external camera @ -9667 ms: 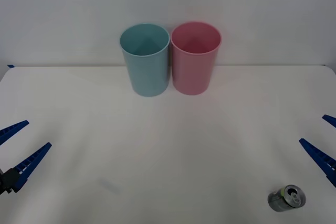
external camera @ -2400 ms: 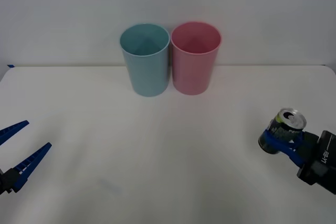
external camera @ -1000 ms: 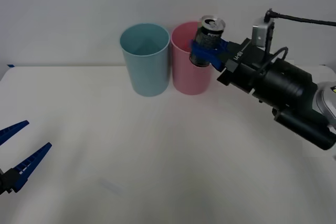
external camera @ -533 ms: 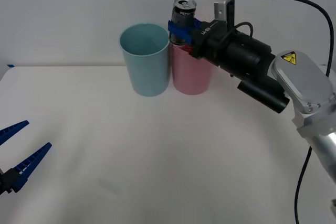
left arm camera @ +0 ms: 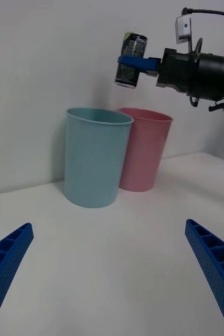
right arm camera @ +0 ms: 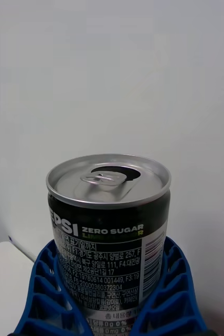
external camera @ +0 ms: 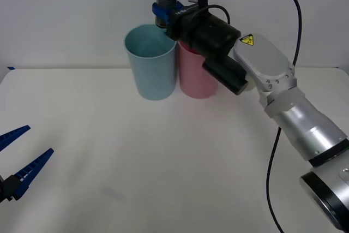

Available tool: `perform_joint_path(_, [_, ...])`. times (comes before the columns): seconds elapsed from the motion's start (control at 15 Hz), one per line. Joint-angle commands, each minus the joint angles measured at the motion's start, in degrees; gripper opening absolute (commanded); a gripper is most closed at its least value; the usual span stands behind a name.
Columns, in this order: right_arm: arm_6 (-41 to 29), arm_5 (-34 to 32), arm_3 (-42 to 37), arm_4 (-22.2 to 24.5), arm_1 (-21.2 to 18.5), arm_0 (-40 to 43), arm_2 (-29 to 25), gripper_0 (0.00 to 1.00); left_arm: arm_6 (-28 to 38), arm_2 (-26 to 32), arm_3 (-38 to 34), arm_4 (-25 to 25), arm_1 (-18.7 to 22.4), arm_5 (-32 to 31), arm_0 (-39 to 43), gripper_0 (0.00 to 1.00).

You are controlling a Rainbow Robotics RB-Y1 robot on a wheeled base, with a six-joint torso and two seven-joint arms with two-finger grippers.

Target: Grasp the object on the table and drop it into the matching bin: aluminum can to the light blue bin, PET bottle to the pink bin.

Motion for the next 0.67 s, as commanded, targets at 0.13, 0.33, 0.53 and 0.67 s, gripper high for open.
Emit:
perform_joint_path(0.13, [0.92, 5.29, 4.51, -0.15, 3.25, -3.73, 0.98, 0.0, 0.0, 0.0, 0.0, 0.0, 0.0, 0.0, 0.0, 1.0])
perform_joint_path(0.33, [1.36, 6.88, 7.15, -0.32, 4.66, -5.93, 1.24, 0.01, 0.0, 0.0, 0.0, 0.0, 0.0, 0.0, 0.0, 1.0])
perform_joint_path(0.53, [1.36, 6.96, 7.06, -0.68, 4.75, -6.1, 1.94, 0.05, 0.0, 0.0, 0.0, 0.0, 0.0, 0.0, 0.0, 1.0])
perform_joint_path(0.67, [1.36, 6.96, 7.06, -0.94, 4.75, -6.1, 2.38, 0.35, 0.0, 0.0, 0.0, 0.0, 0.0, 0.0, 0.0, 1.0])
